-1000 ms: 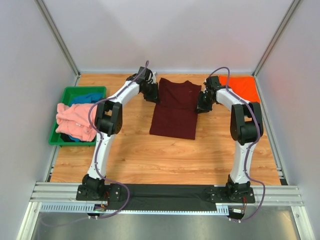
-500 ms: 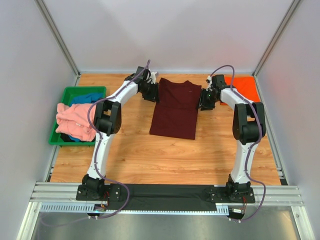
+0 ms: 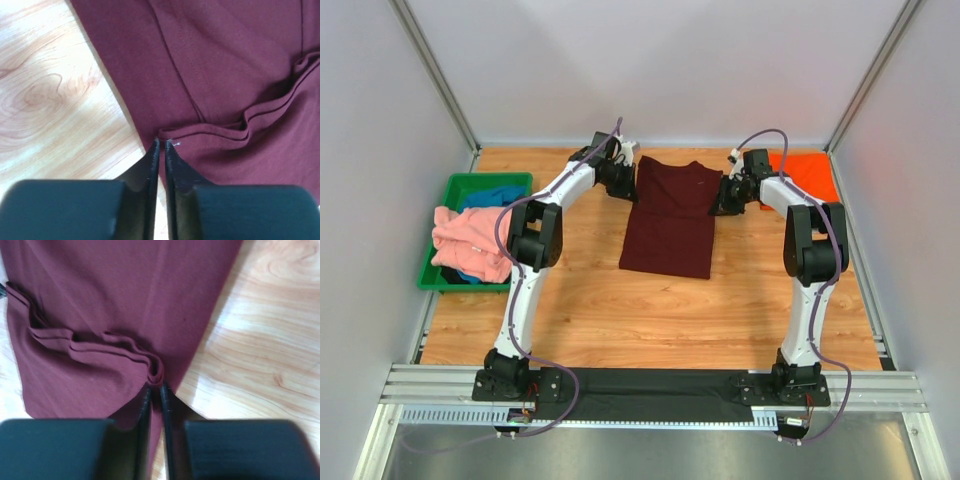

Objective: Fold and stack the t-shirts
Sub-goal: Fold the tshirt

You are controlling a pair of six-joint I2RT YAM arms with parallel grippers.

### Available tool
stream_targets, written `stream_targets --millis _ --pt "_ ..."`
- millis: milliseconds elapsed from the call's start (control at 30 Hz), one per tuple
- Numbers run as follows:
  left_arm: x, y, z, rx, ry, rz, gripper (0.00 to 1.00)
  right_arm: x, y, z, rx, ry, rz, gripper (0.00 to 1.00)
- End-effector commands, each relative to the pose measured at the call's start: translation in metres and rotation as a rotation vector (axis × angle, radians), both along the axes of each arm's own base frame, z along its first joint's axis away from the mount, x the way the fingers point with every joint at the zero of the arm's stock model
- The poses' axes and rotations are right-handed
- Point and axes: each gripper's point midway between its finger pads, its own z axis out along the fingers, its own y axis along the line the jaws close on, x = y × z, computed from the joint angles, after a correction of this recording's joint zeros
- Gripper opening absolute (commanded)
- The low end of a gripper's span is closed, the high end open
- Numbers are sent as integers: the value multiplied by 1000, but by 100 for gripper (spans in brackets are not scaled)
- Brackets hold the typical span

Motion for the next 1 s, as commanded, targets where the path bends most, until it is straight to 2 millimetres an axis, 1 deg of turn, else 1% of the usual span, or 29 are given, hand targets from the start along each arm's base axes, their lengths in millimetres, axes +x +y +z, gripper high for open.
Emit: stream_targets --millis 0,33,67,100,167,267,400,467,600,667,733,767,867,967 --pt "9 -9 28 -45 -83 -38 10 19 8 15 46 -95 6 10" --pt "10 -9 30 -46 -85 -31 3 18 7 12 42 -88 -3 6" --pt "10 -8 28 -43 -82 -25 0 19 6 12 39 -92 -9 3" --pt "12 -8 29 -45 -82 -19 0 19 2 11 37 -90 -18 0" --pt "14 -6 29 -48 -78 -1 0 16 2 7 42 -79 -21 0" --pt "19 2 28 -40 -74 50 0 15 -3 3 44 -68 -39 0" --pt "26 11 35 -64 -85 105 0 16 -10 5 54 -77 -55 0" --pt "27 12 39 -74 -91 119 0 18 -12 8 58 -90 -62 0" --pt "28 11 45 -85 -102 116 0 20 -10 11 81 -100 -60 0" --pt "25 11 44 -70 -119 73 0 19 -8 7 91 -88 -58 0" --pt "22 11 46 -64 -137 41 9 19 -6 6 102 -84 -57 0" --pt "22 11 46 -63 -142 26 19 19 -5 6 103 -83 -53 0" --pt "17 1 48 -111 -137 -39 28 18 -6 4 103 -82 -53 0" --pt "11 -7 43 -139 -122 -91 31 18 -6 3 106 -76 -54 0"
